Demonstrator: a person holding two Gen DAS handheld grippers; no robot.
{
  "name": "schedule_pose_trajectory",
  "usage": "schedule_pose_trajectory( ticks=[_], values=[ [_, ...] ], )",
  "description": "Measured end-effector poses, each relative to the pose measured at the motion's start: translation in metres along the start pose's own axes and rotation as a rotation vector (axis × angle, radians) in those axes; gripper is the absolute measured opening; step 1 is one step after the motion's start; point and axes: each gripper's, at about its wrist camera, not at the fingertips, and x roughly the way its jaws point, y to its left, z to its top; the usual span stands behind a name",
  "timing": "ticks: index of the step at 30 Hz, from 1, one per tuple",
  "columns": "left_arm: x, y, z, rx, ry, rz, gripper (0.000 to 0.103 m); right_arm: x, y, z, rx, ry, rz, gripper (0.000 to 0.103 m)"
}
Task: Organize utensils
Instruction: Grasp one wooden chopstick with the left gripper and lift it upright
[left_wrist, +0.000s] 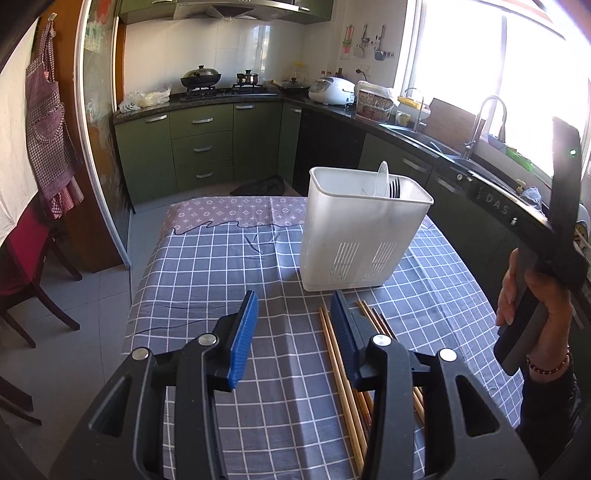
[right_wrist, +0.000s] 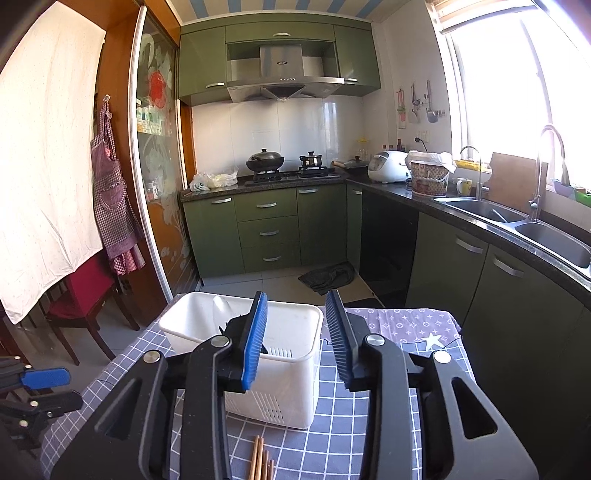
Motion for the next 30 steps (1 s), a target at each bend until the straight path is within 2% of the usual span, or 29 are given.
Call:
schedule_pose_trajectory(
  ticks=[3,7,10,13,17,21,30],
  values=[
    [0.010,0.000,-0.003,-0.007,0.061,-0.005,0.040,-0.024,-0.004,-0.004,0.013,0.008,0.006,0.046],
    [0.034,-0.003,-0.010,-0.004,0.180,-0.003,0.039,-0.050,-0.013,-0.025,0.027,0.067,0.004,0.047],
    [0.060,-0.008,-0.019,0.003,0.296,-0.013,0.039,-0.059,-0.024,-0.047,0.038,0.146,0.000,0.047],
    [0.086,-0.013,-0.026,0.001,0.393,-0.024,0.027,-0.060,-0.039,-0.070,0.058,0.227,0.001,0.047],
    [0.115,-0.020,-0.034,-0.006,0.484,-0.029,0.022,-0.059,-0.055,-0.090,0.086,0.282,0.000,0.047],
    [0.131,-0.024,-0.037,-0.004,0.528,-0.019,0.021,-0.058,-0.062,-0.098,0.112,0.309,0.014,0.047],
    [0.138,-0.028,-0.034,-0.008,0.553,-0.025,0.019,-0.057,-0.068,-0.101,0.133,0.325,0.037,0.047]
  ],
)
